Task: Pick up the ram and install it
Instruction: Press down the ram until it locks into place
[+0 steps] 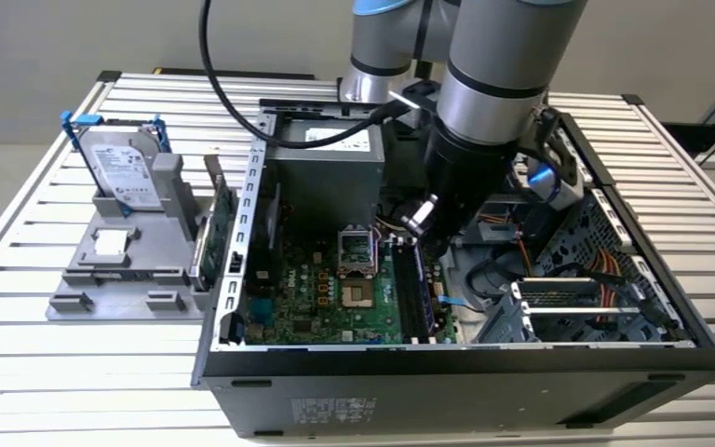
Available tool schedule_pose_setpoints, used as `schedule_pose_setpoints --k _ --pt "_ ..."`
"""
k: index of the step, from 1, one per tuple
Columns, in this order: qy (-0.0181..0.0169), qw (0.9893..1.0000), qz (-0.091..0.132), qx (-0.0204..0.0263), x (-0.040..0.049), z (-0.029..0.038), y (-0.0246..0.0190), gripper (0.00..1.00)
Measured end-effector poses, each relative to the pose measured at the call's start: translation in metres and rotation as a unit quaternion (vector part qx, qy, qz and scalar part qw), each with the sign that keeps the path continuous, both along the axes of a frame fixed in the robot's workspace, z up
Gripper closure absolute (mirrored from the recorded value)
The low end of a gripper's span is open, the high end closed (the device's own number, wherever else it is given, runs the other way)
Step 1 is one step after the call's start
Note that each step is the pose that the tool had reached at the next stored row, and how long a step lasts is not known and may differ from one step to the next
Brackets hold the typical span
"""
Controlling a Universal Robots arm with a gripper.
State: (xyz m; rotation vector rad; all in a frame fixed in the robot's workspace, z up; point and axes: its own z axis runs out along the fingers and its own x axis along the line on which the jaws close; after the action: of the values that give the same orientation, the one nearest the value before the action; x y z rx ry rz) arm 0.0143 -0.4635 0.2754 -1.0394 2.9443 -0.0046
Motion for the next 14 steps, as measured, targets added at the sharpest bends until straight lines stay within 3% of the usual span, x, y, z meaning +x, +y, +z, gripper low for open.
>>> schedule_pose_setpoints --k 7,14 --pt "0.0001 0.9993 0.038 0.0 -0.0001 -0.0009 0.0002 1.0" --pt "0.0003 0.9976 0.069 0.0 -0.0001 -0.0021 0.0004 1.0"
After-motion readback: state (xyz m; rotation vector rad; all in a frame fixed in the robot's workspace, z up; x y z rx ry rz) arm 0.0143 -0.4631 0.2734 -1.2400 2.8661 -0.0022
